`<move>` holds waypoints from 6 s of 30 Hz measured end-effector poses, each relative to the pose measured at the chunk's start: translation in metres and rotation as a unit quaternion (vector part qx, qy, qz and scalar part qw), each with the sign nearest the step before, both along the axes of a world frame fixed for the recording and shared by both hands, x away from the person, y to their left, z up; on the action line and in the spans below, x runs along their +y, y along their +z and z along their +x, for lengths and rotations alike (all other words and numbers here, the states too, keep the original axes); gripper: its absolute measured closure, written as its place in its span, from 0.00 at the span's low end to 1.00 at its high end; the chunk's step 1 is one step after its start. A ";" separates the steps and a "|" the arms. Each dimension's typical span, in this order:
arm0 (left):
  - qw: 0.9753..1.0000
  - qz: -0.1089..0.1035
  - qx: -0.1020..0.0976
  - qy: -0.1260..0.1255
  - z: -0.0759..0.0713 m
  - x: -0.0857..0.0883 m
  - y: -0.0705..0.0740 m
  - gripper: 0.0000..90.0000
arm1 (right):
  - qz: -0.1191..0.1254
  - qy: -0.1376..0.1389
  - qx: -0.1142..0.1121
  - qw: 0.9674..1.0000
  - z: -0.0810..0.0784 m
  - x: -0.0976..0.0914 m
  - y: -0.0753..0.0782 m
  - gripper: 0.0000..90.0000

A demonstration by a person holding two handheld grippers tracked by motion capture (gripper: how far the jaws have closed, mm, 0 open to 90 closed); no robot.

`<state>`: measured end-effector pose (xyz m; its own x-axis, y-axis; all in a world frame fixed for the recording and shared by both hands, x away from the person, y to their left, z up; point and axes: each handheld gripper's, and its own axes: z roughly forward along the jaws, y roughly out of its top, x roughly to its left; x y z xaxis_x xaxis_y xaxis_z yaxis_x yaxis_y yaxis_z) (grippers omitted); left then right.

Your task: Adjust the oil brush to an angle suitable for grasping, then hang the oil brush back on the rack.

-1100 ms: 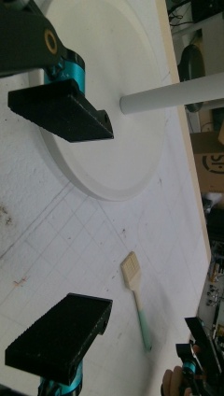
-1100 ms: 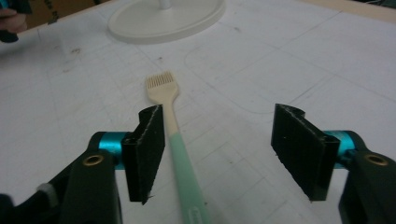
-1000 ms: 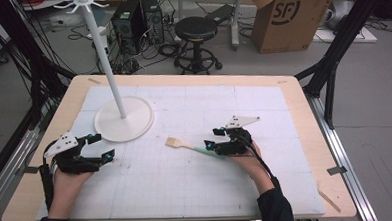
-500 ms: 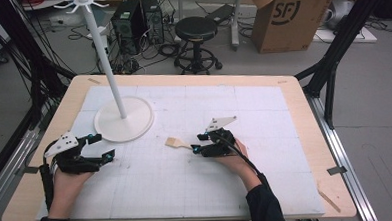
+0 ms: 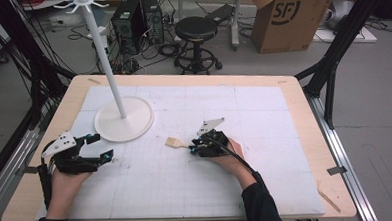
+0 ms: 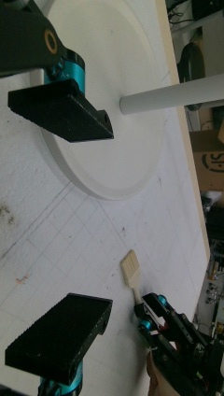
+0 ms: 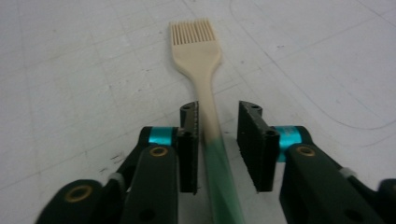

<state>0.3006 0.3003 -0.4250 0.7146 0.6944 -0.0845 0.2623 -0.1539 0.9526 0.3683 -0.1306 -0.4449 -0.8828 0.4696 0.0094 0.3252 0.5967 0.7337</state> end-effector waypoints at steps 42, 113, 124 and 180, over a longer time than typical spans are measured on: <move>0.999 -0.045 -0.025 0.004 -0.014 0.024 0.023 0.19 | -0.013 0.261 -0.012 0.965 -0.011 0.191 0.026 0.91; 0.999 -0.025 -0.025 -0.008 -0.011 0.020 0.013 0.18 | 0.204 -0.230 -0.100 0.946 -0.075 -0.197 0.022 0.18; 0.999 -0.032 -0.025 -0.005 -0.009 0.020 0.013 0.18 | 0.214 -0.252 -0.101 0.938 -0.081 -0.209 0.025 0.18; 0.974 0.133 0.071 -0.167 -0.014 -0.001 -0.016 0.65 | 0.203 -0.258 -0.101 0.939 -0.082 -0.221 0.022 0.18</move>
<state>0.2869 0.2993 -0.4407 0.8983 0.4368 -0.0478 0.2822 -0.4900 0.8248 0.2867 -0.3512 -0.4232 -0.5411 0.8296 0.1375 0.3242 0.0549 0.9444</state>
